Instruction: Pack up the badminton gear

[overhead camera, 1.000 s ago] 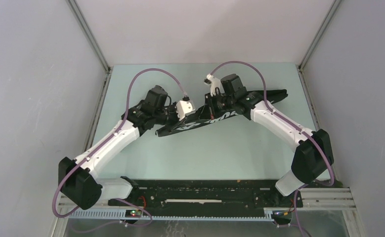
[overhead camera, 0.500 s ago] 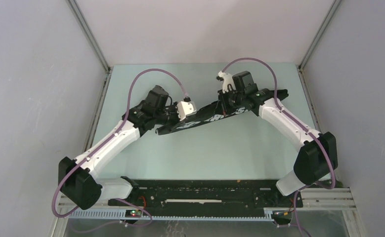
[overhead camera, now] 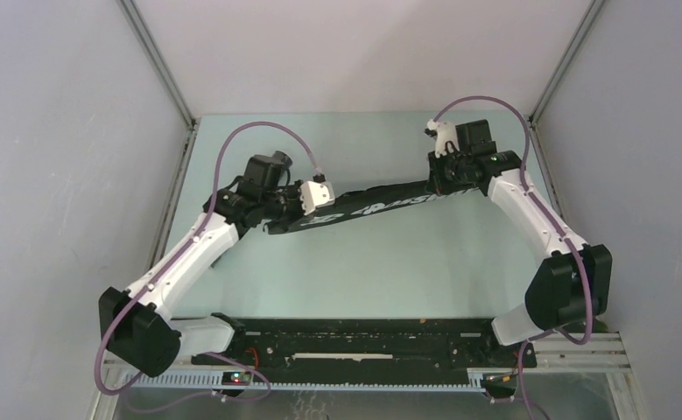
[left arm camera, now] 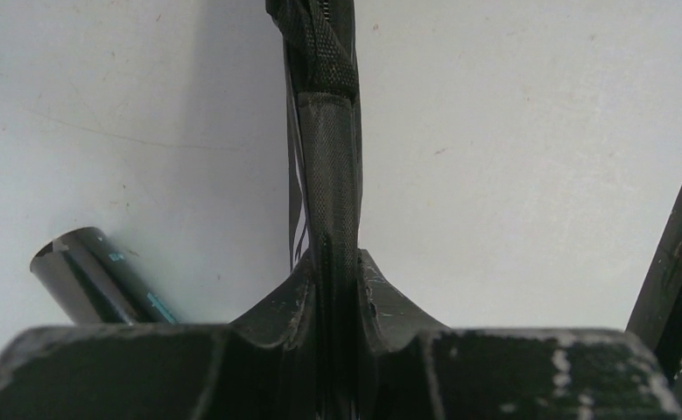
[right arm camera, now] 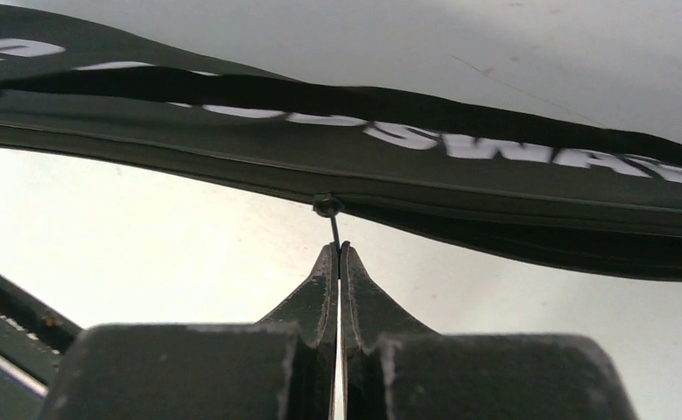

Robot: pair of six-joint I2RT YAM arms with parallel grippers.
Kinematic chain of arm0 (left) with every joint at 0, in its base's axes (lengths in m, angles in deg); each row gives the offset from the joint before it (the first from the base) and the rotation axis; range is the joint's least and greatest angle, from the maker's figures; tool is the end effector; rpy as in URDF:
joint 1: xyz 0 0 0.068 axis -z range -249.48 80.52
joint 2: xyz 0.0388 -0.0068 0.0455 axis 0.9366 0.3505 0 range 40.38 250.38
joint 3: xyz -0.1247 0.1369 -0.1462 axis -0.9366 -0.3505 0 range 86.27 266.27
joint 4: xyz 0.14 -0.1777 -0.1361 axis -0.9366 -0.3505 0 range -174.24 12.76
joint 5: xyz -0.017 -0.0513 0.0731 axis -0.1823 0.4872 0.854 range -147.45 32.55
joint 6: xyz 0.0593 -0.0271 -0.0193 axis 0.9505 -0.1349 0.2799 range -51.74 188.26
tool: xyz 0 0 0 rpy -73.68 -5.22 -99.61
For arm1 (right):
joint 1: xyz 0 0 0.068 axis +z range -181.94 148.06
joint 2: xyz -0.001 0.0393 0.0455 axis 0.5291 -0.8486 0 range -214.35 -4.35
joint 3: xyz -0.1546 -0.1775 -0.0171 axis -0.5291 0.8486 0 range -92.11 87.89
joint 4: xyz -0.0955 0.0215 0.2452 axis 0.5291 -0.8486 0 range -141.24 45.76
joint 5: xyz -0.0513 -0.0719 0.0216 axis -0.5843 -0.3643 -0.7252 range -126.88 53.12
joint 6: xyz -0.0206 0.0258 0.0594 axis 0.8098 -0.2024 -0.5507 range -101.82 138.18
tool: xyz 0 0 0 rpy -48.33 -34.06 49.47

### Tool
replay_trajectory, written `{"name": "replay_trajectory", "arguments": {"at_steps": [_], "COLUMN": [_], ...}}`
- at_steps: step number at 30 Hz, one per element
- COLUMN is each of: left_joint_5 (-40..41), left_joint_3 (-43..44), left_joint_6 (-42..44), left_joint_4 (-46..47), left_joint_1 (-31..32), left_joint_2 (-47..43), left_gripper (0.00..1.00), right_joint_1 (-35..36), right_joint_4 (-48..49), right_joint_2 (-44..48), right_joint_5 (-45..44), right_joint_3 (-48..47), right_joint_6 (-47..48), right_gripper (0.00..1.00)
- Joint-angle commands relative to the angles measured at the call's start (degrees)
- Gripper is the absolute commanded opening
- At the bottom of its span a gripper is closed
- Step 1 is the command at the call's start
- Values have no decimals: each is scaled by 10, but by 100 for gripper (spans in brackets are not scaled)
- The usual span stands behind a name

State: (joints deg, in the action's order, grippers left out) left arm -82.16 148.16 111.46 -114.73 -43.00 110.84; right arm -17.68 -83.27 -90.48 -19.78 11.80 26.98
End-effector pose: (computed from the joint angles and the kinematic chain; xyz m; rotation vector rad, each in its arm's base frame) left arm 0.2442 -0.1471 0.2596 1.4820 1.7732 -0.3638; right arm 0.3274 0.0998 0.2593 -0.6151 2.3371 0.4052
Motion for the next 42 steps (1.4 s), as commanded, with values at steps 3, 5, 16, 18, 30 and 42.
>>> {"name": "replay_trajectory", "arguments": {"at_steps": [3,5,16,18,30,42], "left_joint_5": [40,41,65,67,77,1], "left_joint_3": [27,32,52,53,54,64], "left_joint_6": [55,62,102,108,132,126], "left_joint_4": [-85,-101,-169,-174,-202,-194], "left_joint_1": [-45,-56,-90,-99,-123,-102], "left_joint_2": [-38,-42,-54,-56,-55,-34], "left_gripper": [0,0,0,0,0,5], "right_joint_1": [-60,-79,-217,-243,-351,-342], "right_joint_4": [-19,-24,-48,-47,-45,-53], "right_joint_2": [33,30,-9,-22,-100,-121], "right_joint_5": [-48,-51,-74,-78,-60,14], "right_joint_3": [15,20,22,22,22,21], "right_joint_6": [92,110,222,239,292,305], "right_gripper": [0,0,0,0,0,0]}}
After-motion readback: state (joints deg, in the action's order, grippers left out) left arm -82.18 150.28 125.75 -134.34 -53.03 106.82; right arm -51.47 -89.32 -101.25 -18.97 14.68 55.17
